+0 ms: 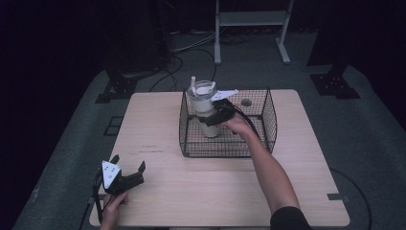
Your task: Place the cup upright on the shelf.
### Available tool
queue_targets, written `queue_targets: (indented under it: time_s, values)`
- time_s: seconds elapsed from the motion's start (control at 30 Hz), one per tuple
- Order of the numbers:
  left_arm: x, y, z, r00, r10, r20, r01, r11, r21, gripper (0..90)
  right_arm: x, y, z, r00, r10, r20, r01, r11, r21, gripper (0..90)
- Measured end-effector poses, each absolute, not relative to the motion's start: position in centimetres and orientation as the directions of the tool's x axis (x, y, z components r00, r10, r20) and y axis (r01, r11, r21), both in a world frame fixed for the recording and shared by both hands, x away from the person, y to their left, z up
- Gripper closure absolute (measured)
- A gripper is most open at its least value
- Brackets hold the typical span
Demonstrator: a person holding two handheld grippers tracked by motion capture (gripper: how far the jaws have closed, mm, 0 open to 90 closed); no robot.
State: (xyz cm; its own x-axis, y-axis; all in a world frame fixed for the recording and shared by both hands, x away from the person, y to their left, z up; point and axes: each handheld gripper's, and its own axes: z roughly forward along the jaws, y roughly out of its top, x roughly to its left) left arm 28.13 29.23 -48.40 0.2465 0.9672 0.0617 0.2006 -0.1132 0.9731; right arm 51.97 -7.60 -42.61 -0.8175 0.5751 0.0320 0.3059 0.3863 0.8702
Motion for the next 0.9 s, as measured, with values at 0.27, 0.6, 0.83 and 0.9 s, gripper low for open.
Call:
queue_targets:
  time_s: [0.27,0.6,0.83,0.9]
  values:
    - [28.1,29.2,-48.4,0.245,0.967,0.066,0.2,-0.117,0.973,0.0,51.8,-8.4,-43.0,-0.836,0.548,0.014,0.27,0.39,0.88,8.6]
    - [28.1,29.2,-48.4,0.246,0.967,0.065,0.2,-0.116,0.973,0.0,51.8,-8.7,-42.9,-0.843,0.538,0.013,0.269,0.401,0.876,8.6]
    - [28.1,29.2,-48.4,0.245,0.967,0.064,0.2,-0.115,0.973,0.0,51.7,-8.7,-42.9,-0.845,0.534,0.004,0.263,0.409,0.874,8.6]
    - [28.1,29.2,-48.4,0.245,0.967,0.064,0.2,-0.115,0.973,0.0,51.7,-8.8,-42.9,-0.847,0.532,0.0,0.259,0.412,0.874,8.7]
